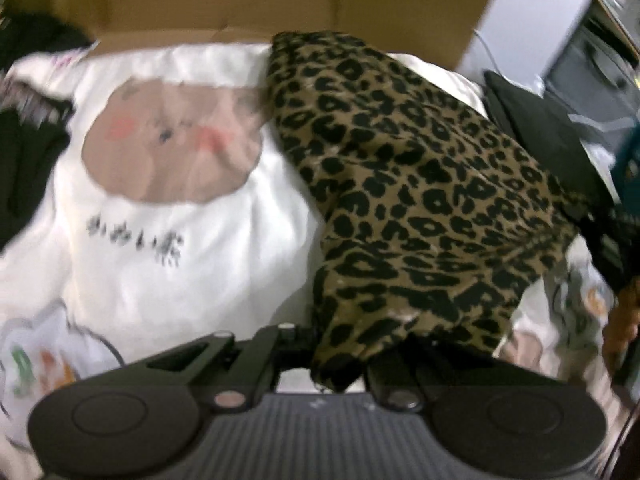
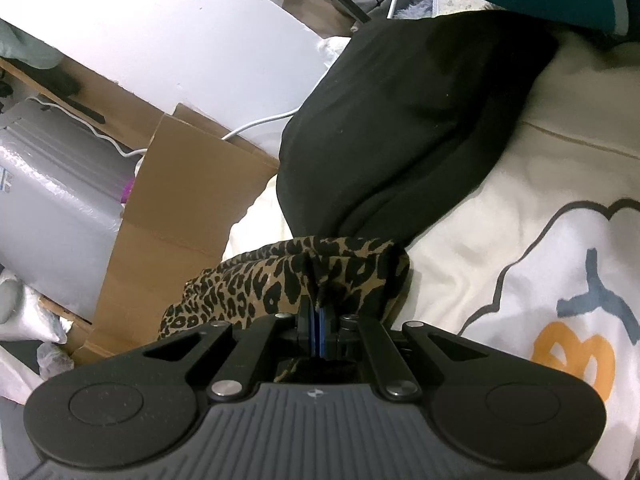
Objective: Fold clothes
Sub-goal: 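Lay the folded shorts down with the left gripper while the right gripper holds the leg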
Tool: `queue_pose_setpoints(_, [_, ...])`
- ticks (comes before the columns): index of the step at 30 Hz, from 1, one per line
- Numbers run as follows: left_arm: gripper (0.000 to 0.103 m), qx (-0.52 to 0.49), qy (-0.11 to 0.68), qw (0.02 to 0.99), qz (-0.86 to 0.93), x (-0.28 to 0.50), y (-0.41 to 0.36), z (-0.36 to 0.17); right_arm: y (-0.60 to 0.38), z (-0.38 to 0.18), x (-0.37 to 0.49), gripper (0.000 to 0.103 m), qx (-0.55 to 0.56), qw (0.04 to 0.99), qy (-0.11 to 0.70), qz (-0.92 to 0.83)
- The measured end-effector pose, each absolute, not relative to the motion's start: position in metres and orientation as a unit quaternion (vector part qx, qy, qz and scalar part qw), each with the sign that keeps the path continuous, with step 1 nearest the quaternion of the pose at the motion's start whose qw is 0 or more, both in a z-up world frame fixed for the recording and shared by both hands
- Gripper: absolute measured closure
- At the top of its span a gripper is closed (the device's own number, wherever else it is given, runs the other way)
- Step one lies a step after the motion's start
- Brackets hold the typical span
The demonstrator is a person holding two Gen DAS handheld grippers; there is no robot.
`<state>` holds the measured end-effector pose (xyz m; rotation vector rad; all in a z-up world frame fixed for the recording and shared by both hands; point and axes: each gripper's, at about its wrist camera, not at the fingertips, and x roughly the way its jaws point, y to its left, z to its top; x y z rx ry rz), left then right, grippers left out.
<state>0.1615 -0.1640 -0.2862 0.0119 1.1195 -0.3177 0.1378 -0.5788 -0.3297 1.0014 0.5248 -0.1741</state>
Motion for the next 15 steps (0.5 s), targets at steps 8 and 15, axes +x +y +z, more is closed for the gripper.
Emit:
queue_pose_setpoints(8, [0.095, -0.024, 0.549, 0.82, -0.161, 0.166, -0.161, -0.291, -0.578, -0.352, 0.131, 0.103, 0.503, 0.819, 0.257, -0.096])
queue_pose_setpoints(15, [0.072, -0.081, 0.574, 0.806, -0.118, 0.159, -0.154, -0.316, -0.579, -0.356, 0.125, 0.103, 0.515, 0.815, 0.246, -0.097])
